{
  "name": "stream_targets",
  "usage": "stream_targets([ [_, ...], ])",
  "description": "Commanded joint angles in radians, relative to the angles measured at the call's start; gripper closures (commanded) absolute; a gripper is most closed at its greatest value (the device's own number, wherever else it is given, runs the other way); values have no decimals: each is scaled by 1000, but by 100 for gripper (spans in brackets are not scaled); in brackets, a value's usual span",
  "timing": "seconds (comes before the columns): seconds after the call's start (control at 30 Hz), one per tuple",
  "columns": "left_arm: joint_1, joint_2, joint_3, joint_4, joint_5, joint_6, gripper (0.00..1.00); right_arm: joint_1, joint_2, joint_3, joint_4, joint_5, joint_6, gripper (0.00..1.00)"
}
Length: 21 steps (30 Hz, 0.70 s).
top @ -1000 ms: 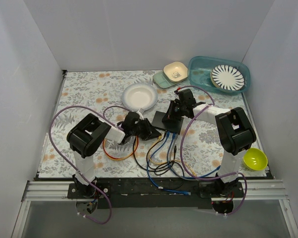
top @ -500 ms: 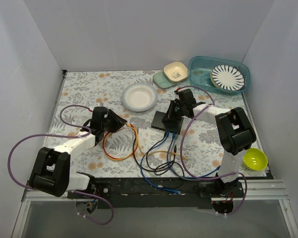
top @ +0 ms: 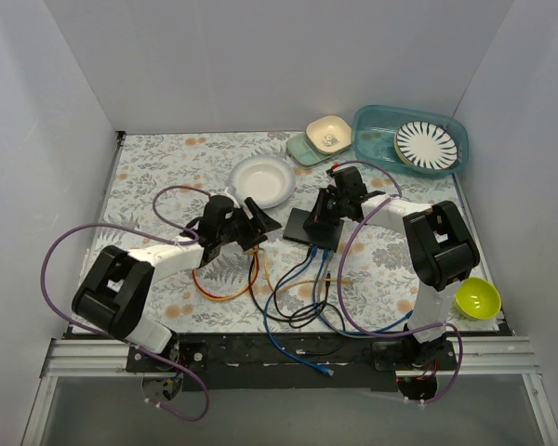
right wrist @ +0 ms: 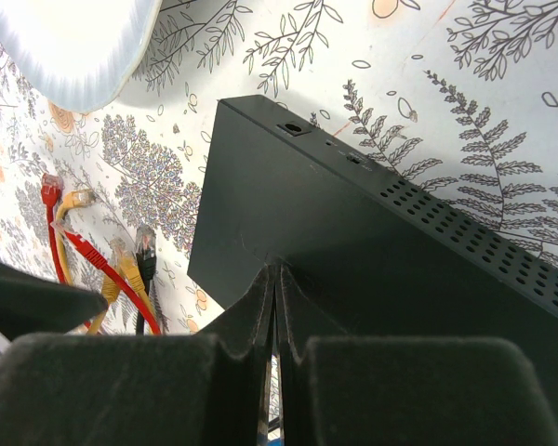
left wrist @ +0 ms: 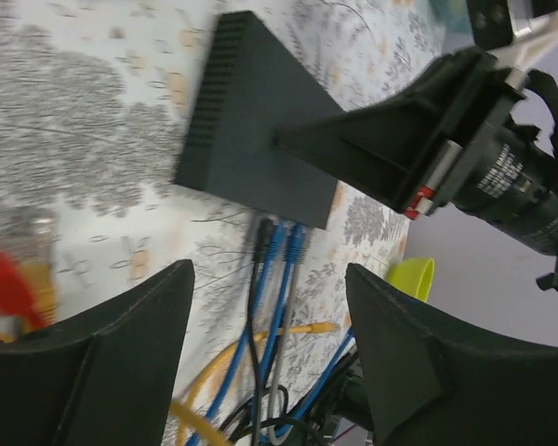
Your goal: Pull the plug from the switch port
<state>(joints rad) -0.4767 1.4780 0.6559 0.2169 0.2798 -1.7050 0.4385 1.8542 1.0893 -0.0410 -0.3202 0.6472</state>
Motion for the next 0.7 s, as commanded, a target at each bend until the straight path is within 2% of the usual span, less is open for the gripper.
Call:
stream_targets([
  [0.0,-85,33,112,61,-59,-21,37,-7,33,-45,-112,63,-43,94],
  [0.03,-97,33,126,32,-158,-24,37,-9,31,-49,-112,63,-43,93],
  [0.13,-115,59,174,-10,-218,-10,38,-7,26,-54,-112,67,-43,93],
  [0.23,-125,135,220,16,-160,8,39,-7,25,-60,-112,69,-46,93],
  [0.27,-131,166,231,65,-55,8,40,-9,26,-62,-114,69,-46,94],
  [0.3,-132,242,249,73,-7,2,42,-9,26,-62,-114,72,-47,93],
  [0.4,-174,324,277,127,105,-15,50,-11,25,-65,-114,73,-46,94],
  [0.47,-207,349,242,182,110,-31,53,-12,25,-65,-115,73,-47,94],
  [0.67,-232,363,153,236,76,-61,54,-20,25,-58,-119,73,-50,94],
])
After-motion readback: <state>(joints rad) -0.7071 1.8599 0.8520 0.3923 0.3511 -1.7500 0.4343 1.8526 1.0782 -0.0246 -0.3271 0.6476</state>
